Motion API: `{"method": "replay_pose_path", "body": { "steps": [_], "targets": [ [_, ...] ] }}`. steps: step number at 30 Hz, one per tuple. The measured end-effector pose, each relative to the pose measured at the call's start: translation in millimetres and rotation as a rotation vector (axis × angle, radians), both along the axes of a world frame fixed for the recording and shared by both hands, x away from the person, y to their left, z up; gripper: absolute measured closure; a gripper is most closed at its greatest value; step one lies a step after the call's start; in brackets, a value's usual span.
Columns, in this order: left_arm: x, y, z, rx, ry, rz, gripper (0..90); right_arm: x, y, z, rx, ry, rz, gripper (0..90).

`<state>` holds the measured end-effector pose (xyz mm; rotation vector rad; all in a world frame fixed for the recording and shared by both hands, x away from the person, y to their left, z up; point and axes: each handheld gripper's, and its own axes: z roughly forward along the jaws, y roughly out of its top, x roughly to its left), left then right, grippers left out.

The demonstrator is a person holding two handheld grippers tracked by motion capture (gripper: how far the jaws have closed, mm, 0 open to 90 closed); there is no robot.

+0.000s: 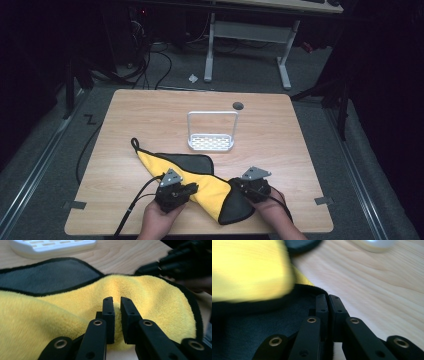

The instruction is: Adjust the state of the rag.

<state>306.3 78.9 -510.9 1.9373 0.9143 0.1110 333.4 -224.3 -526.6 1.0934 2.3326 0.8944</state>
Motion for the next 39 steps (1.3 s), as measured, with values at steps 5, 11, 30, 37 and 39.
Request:
{"method": "replay_pose_path", "body": {
  "steps": [5,11,30,37,39],
  "targets": [
    [-19.9,1.7,-12.1,0.019,0.052,-0.043,80.9,37.1,-14.2,3.2,0.016,0.016,-0.089,87.0],
    [-27.1,8.6,-19.7,0.044,0.049,-0.025,72.2,78.9,-20.7,9.2,-0.026,0.009,-0.206,76.2],
    [84.9,42.6,-15.2,0.178,0.047,0.203,65.8,-36.8,-37.0,3.0,0.02,0.058,-0.074,67.9],
    [35.0,46.2,-21.8,0.127,0.059,0.152,66.8,-5.7,-46.2,1.5,0.007,0.034,-0.139,70.9],
    [18.2,45.1,-22.5,0.096,0.081,0.121,66.3,13.8,-50.9,2.1,-0.014,0.024,-0.175,71.3]
  ]
}}
